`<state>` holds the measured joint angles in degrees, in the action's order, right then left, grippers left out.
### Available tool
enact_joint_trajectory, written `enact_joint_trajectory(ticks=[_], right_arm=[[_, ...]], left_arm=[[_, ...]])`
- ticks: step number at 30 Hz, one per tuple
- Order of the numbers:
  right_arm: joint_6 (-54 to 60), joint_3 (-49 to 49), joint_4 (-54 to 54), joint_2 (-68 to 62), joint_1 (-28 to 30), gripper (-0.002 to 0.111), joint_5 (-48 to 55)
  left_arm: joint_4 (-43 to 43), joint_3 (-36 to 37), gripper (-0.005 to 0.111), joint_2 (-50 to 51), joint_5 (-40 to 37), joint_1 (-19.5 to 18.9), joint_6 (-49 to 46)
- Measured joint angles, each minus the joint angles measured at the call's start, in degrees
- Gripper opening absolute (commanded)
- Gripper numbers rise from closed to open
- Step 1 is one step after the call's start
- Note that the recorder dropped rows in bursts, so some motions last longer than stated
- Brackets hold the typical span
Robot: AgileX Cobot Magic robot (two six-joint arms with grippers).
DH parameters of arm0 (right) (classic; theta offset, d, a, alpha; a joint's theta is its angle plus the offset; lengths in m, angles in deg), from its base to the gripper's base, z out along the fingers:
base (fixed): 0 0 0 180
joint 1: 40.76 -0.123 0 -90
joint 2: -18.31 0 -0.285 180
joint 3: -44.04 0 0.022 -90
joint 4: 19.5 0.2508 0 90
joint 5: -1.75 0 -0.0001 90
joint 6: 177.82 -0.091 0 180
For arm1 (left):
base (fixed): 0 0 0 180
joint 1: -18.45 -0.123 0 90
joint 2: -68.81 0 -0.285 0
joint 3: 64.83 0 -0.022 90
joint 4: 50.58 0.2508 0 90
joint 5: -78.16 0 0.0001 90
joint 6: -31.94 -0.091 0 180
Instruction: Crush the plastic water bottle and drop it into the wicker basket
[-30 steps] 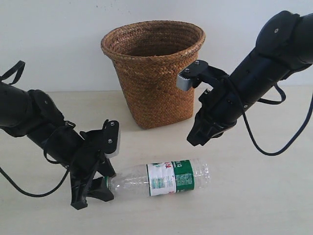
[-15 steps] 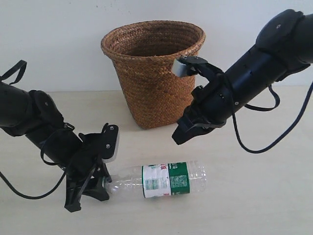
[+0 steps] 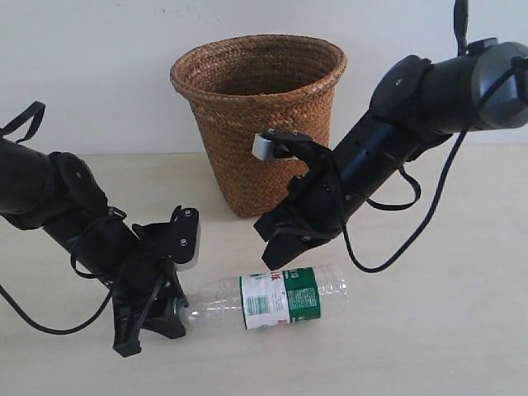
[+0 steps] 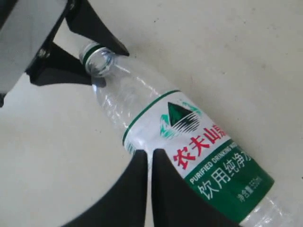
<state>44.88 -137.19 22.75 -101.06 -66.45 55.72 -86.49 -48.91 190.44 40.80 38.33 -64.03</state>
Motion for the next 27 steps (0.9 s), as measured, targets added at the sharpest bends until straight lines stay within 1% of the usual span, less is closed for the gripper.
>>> enact_joint_trajectory(ticks=[4, 9, 13, 20, 27], right_arm=[[-1.82, -0.75, -0.59, -0.05, -0.12, 0.0, 0.6], [-2.92, -0.85, -2.76, -0.62, -2.1, 0.0, 1.09], [-3.51, -0.98, -3.86, -2.02, -3.43, 0.0, -1.05], [-5.89, -3.47, -4.65, -5.05, -3.53, 0.0, 0.17], [-8.73, -4.38, -7.9, -7.11, -3.53, 0.0, 0.65]], left_arm=[[0.0, 0.0, 0.005, 0.0, 0.0, 0.0, 0.66], [0.24, 0.0, 0.005, 0.0, 0.0, 0.0, 0.79], [0.23, 0.0, 0.005, 0.0, 0.0, 0.0, 0.79], [0.34, 0.0, 0.005, 0.0, 0.36, 0.0, 0.79], [0.34, 0.0, 0.005, 0.0, 0.36, 0.0, 0.79]])
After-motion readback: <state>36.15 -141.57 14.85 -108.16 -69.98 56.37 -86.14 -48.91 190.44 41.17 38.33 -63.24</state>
